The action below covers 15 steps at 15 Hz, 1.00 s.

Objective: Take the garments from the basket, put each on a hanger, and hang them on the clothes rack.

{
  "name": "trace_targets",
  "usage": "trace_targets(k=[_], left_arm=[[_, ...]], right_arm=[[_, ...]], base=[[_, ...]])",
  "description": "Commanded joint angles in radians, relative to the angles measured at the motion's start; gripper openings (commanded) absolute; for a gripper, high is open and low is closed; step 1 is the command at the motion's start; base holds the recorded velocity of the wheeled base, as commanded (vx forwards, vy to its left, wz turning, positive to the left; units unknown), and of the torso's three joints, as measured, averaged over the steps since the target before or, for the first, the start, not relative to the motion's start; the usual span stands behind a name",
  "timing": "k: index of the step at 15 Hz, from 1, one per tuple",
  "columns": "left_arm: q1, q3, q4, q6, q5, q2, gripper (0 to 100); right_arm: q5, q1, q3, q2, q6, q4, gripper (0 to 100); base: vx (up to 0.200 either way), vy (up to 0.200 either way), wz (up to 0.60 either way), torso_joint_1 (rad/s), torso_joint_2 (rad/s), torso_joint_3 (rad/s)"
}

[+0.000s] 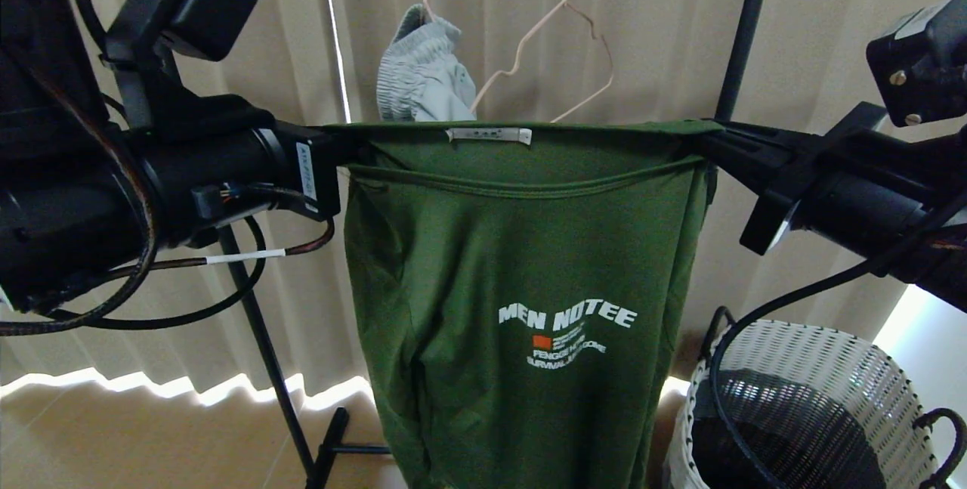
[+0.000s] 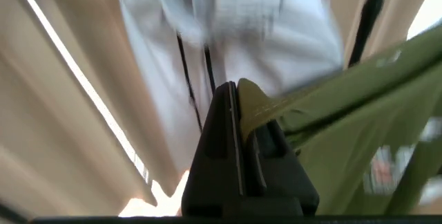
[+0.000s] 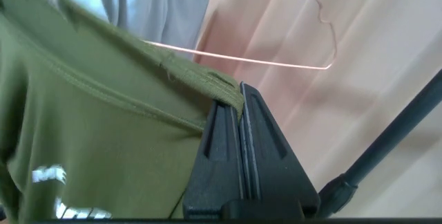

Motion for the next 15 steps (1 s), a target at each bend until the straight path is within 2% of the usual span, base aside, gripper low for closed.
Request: trace_targets(k=[1, 7, 10, 15], left_arm=[[-0.008, 0.005, -0.003, -0.001, 0.000, 0.019, 0], [-0.040, -0.009, -0.057, -0.024, 0.008, 0.011, 0], [-0.101, -0.003, -0.069, -0.022, 0.045, -0.004, 0], [-0.107, 0.032, -0.070, -0.021, 0.080, -0.018, 0]], right_arm=[[0.000, 0.000, 0.000, 0.001, 0.000, -0.001, 0], [0.001, 0.000, -0.035, -0.033, 0.000, -0.001, 0], [0.003, 0.002, -0.030, -0.052, 0.000, -0.001, 0], [0.003, 0.004, -0.032, -0.056, -0.002, 0.009, 0]], base=[[0.000, 0.000, 0.00, 0.000, 0.00, 0.000], [0.000, 0.000, 0.00, 0.000, 0.00, 0.000], [0.000, 0.000, 0.00, 0.000, 0.00, 0.000], [0.000, 0.000, 0.00, 0.000, 0.00, 0.000]])
